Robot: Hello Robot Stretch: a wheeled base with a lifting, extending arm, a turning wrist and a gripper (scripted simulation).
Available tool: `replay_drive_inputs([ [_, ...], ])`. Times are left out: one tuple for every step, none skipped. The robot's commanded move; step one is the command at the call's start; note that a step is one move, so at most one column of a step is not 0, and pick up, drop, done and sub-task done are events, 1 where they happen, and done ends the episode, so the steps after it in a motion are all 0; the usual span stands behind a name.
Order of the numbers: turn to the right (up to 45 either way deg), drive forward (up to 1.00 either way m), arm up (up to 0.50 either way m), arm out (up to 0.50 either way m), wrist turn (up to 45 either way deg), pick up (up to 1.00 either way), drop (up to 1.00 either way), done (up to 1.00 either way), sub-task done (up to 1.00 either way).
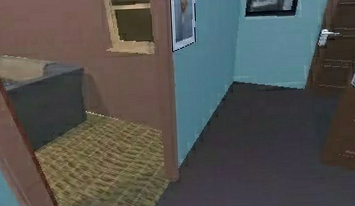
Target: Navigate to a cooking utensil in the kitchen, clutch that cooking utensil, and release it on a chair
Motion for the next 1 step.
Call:
replay_drive_inputs([
  [0.0,0.85,0.0,0.0,0.0,0.0,0.0,0.0,0.0],
])
